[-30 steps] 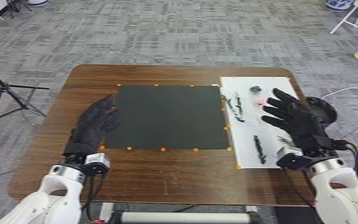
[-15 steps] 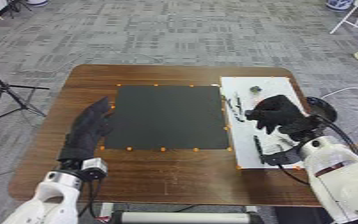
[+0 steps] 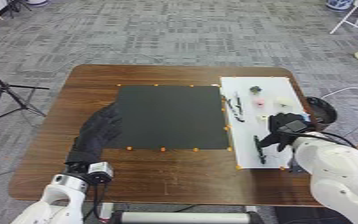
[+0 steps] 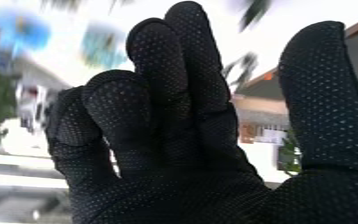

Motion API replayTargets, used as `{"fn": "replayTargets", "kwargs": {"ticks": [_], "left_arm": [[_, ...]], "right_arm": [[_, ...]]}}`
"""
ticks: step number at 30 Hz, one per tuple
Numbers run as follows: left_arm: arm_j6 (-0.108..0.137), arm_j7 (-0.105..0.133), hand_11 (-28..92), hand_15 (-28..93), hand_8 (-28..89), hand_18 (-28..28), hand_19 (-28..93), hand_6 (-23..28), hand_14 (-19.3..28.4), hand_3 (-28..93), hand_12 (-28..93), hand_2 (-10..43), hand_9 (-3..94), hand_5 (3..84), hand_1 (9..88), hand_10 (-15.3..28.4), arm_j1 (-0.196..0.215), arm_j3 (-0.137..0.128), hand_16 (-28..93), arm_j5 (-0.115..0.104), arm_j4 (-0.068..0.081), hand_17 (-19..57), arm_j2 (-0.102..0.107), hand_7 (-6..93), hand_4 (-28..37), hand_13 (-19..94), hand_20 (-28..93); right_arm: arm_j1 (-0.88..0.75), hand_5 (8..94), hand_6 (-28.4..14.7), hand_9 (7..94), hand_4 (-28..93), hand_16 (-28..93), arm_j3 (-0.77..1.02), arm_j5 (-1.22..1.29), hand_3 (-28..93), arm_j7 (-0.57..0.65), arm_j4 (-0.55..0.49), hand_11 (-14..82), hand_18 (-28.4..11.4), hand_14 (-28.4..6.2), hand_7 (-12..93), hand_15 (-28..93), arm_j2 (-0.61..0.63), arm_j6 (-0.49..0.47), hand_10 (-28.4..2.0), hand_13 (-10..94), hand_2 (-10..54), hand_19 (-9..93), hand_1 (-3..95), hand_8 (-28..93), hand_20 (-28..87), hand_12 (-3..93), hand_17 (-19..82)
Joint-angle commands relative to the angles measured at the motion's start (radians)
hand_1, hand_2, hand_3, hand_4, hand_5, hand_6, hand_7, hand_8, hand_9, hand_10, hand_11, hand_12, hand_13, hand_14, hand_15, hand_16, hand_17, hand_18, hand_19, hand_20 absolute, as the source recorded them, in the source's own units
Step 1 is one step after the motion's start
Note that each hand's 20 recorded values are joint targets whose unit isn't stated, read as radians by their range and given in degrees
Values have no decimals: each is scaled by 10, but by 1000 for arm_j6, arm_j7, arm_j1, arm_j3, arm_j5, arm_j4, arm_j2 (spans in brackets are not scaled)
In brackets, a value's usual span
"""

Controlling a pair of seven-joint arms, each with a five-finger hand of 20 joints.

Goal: Arrange flowers

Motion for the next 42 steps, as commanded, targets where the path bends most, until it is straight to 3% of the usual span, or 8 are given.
{"fn": "replayTargets", "kwargs": {"ticks": [1,9,18,26,42], "left_arm": [[-23,-6,225,252,-106,180,402,24,137,653,194,-86,150,231,308,98,2,11,25,-6,1,-76,-3,220,-228,141,79],[-6,12,226,253,-105,180,402,24,137,652,192,-86,151,231,308,100,7,-9,23,-10,-3,-77,9,219,-227,141,79],[10,16,226,254,-103,180,402,24,137,651,190,-85,152,233,306,101,19,-31,23,-16,-7,-77,2,214,-226,141,79],[13,21,225,256,-101,181,402,25,138,650,190,-83,152,233,306,101,34,-52,22,-20,-11,-77,-3,213,-226,142,79],[8,23,225,257,-101,183,402,24,140,649,189,-82,155,236,305,102,26,-53,20,-28,-8,-77,-9,211,-223,145,79]], "right_arm": [[-93,712,-18,735,-283,293,14,27,699,3,-9,460,-224,-127,453,747,22,8,-142,656,-95,904,264,-147,405,308,336],[-79,711,-19,735,-283,294,-34,33,696,4,37,460,-225,-130,463,748,2,-8,-144,651,-95,899,254,-152,410,309,332],[1,711,-19,732,-283,291,-165,36,694,-11,62,459,-222,-130,466,747,-29,-36,-146,650,-95,895,253,-155,410,307,331],[-11,705,-20,726,-283,288,-124,40,718,-9,36,461,-222,-131,471,747,-38,-38,-146,646,-95,892,241,-157,409,308,330],[51,700,-19,723,-283,288,-251,3,723,13,92,464,-222,-128,474,747,-115,-46,-142,645,-95,893,263,-157,408,307,331]]}}
